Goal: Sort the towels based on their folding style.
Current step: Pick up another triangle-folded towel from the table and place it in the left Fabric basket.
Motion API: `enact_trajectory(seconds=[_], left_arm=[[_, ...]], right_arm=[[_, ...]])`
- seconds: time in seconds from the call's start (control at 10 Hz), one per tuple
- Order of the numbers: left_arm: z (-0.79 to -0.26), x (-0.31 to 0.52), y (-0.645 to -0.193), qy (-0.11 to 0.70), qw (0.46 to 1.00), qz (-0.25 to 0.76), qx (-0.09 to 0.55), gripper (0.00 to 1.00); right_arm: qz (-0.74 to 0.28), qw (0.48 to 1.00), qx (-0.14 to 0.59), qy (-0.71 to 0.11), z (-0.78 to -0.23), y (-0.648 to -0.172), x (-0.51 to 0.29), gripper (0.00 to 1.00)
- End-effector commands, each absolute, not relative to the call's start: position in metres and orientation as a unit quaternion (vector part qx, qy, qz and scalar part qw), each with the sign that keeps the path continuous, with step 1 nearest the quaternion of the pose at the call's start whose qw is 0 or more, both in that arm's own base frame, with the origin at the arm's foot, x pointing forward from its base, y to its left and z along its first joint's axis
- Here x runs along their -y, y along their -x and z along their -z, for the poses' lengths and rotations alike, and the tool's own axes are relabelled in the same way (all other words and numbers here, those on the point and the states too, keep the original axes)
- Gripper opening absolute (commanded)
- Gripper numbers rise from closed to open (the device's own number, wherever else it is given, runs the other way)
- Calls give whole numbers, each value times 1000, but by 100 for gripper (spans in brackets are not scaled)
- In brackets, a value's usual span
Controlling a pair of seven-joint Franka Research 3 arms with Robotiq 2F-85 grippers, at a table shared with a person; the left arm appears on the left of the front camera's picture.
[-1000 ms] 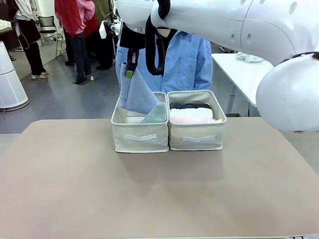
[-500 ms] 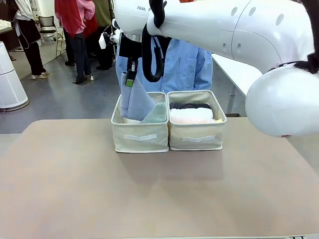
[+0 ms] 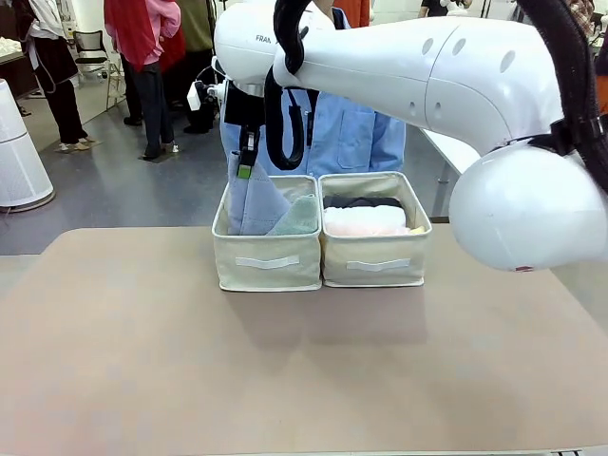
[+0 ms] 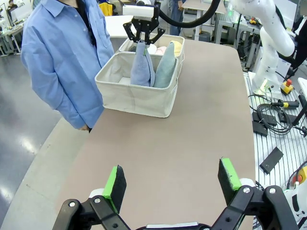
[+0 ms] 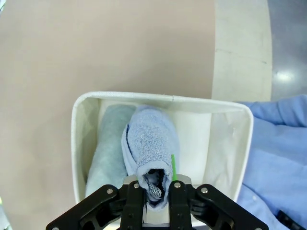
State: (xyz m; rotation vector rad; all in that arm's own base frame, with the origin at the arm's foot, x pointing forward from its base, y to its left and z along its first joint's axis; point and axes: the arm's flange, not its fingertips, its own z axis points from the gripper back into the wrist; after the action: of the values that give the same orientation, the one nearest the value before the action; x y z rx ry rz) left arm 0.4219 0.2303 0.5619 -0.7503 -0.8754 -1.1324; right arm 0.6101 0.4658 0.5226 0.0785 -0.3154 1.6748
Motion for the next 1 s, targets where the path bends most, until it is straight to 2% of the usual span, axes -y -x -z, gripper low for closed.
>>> enact_trajectory(seconds=[0.0, 0.9], left_arm=[[-564, -230, -420, 338, 688, 505, 397, 100], [-564, -230, -420, 338, 688, 505, 397, 100]], right_arm=[[-747, 650, 138, -22, -528, -631, -483, 16], [-768, 634, 84, -43, -486, -641, -503, 16]])
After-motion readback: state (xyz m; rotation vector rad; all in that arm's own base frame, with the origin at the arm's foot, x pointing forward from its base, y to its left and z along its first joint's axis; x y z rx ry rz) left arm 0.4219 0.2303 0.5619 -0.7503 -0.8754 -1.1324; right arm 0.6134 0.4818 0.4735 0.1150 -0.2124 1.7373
